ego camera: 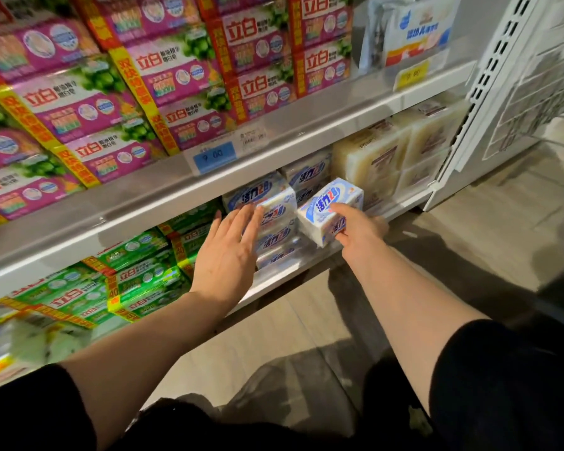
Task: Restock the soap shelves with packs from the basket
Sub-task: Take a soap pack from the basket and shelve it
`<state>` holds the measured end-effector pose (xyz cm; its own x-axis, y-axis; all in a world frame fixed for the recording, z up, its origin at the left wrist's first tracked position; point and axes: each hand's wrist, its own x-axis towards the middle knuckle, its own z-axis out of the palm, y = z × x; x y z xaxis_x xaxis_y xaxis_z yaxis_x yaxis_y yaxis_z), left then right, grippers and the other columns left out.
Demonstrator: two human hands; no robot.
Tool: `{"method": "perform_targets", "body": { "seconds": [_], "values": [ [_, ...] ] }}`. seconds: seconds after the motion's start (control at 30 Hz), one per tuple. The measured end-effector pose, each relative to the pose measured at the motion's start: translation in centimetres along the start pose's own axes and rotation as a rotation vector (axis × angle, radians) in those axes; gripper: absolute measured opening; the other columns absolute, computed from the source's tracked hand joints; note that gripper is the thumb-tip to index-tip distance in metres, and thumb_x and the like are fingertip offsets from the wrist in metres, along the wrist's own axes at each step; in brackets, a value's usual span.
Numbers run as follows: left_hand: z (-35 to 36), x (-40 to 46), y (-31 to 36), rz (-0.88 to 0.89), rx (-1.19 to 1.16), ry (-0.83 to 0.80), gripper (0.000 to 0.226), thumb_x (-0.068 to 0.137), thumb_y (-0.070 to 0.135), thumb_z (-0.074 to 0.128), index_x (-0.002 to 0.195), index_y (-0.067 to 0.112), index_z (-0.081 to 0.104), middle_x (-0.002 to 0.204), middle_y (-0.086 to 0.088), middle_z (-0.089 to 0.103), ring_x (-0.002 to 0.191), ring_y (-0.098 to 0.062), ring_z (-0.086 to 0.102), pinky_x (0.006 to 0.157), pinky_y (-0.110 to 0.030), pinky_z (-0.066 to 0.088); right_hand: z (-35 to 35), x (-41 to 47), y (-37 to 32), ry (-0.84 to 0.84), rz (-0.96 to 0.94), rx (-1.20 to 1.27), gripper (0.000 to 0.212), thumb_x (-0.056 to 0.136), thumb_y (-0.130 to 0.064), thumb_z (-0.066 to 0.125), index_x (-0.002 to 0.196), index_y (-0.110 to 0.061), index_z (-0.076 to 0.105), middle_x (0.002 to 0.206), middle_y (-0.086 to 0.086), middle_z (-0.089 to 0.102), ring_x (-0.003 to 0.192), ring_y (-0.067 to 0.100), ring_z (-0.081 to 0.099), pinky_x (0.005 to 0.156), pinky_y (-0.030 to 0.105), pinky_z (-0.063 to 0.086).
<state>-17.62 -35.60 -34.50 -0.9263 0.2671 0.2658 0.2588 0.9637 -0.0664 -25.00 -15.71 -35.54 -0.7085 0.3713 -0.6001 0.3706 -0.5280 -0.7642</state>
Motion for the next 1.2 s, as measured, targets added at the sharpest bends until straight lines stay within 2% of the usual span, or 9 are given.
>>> {"method": "perform_targets", "body": {
  "seconds": [0.23, 0.37, 0.6, 0.73, 0.83, 0.9, 1.0, 1.1, 1.2],
  "values": [
    [-0.2, -0.4, -1.0, 0.036, -0.043, -0.023, 0.079, 0.076, 0.003, 0.073, 0.146, 0.004, 0.037, 0.142, -0.015, 0.047, 0.128, -0.034, 0.046, 0.106, -0.048, 0.042, 1.4, 0.5, 0.7, 0.071, -0.015, 0.046, 0.038, 0.065, -0.008, 0.085, 0.081, -0.015, 0.051, 0.087, 0.007, 0.062, 0.077, 0.025, 0.066, 0.066, 0.040, 0.057],
    [-0.3, -0.4, -1.1, 0.049, -0.049, -0.015, 0.079, 0.073, 0.001, 0.074, 0.145, 0.002, 0.039, 0.141, -0.018, 0.048, 0.128, -0.035, 0.047, 0.105, -0.049, 0.041, 2.2, 0.4, 1.3, 0.089, -0.060, -0.004, 0.048, 0.068, -0.013, 0.085, 0.105, -0.007, 0.054, 0.103, 0.011, 0.064, 0.085, 0.027, 0.066, 0.078, 0.044, 0.058],
    [-0.5, -0.5, -0.9, 0.052, -0.046, -0.047, 0.085, 0.070, -0.001, 0.074, 0.146, 0.001, 0.036, 0.142, -0.019, 0.046, 0.129, -0.037, 0.045, 0.108, -0.052, 0.038, 1.9, 0.9, 2.1, 0.004, -0.082, -0.149, 0.054, 0.072, -0.028, 0.084, 0.111, -0.008, 0.053, 0.113, 0.007, 0.063, 0.095, 0.021, 0.063, 0.081, 0.032, 0.054],
    [-0.5, -0.5, -0.8, 0.048, -0.051, -0.057, 0.085, 0.070, -0.002, 0.074, 0.146, 0.001, 0.036, 0.141, -0.020, 0.045, 0.129, -0.037, 0.044, 0.105, -0.054, 0.041, -0.2, 0.1, 3.1, -0.143, -0.135, -0.348, 0.080, 0.066, -0.026, 0.087, 0.135, -0.014, 0.049, 0.131, 0.004, 0.056, 0.112, 0.018, 0.054, 0.092, 0.029, 0.042],
    [-0.5, -0.4, -0.8, 0.042, -0.053, -0.059, 0.086, 0.070, -0.002, 0.074, 0.146, 0.001, 0.036, 0.141, -0.020, 0.046, 0.128, -0.037, 0.045, 0.104, -0.054, 0.042, -1.4, 0.5, 3.6, -0.262, -0.142, -0.380, 0.110, 0.064, -0.009, 0.087, 0.151, -0.025, 0.023, 0.143, 0.006, 0.049, 0.119, 0.012, 0.051, 0.096, 0.025, 0.033],
    [-0.5, -0.4, -0.7, 0.041, -0.056, -0.051, 0.085, 0.069, -0.003, 0.074, 0.145, 0.000, 0.036, 0.140, -0.021, 0.046, 0.127, -0.038, 0.045, 0.103, -0.055, 0.042, -1.7, 1.0, 3.3, -0.299, -0.169, -0.399, 0.120, 0.063, -0.002, 0.086, 0.153, -0.031, 0.012, 0.140, 0.006, 0.051, 0.116, 0.009, 0.050, 0.094, 0.023, 0.031],
    [-0.4, -0.4, -0.7, 0.042, -0.061, -0.037, 0.085, 0.068, -0.003, 0.075, 0.145, -0.001, 0.038, 0.139, -0.022, 0.047, 0.125, -0.038, 0.046, 0.100, -0.056, 0.045, -1.9, 2.0, 2.8, -0.356, -0.144, -0.363, 0.121, 0.062, 0.005, 0.084, 0.152, -0.034, 0.013, 0.143, 0.006, 0.045, 0.122, 0.011, 0.046, 0.100, 0.025, 0.031],
    [-0.4, -0.4, -0.7, 0.047, -0.068, -0.010, 0.084, 0.066, -0.006, 0.074, 0.143, -0.003, 0.040, 0.136, -0.023, 0.048, 0.121, -0.037, 0.045, 0.099, -0.055, 0.046, -1.7, 2.7, 3.1, -0.345, -0.174, -0.432, 0.122, 0.054, -0.004, 0.091, 0.148, -0.036, 0.020, 0.141, 0.006, 0.045, 0.126, 0.017, 0.048, 0.110, 0.037, 0.036],
    [-0.4, -0.3, -0.3, 0.047, -0.070, 0.019, 0.084, 0.062, -0.007, 0.074, 0.140, -0.005, 0.043, 0.133, -0.024, 0.050, 0.119, -0.037, 0.044, 0.099, -0.054, 0.046, -0.7, 3.1, 3.8, -0.299, -0.265, -0.473, 0.121, 0.044, -0.016, 0.095, 0.142, -0.032, 0.026, 0.133, 0.004, 0.054, 0.121, 0.018, 0.053, 0.106, 0.040, 0.043]
  ]
}}
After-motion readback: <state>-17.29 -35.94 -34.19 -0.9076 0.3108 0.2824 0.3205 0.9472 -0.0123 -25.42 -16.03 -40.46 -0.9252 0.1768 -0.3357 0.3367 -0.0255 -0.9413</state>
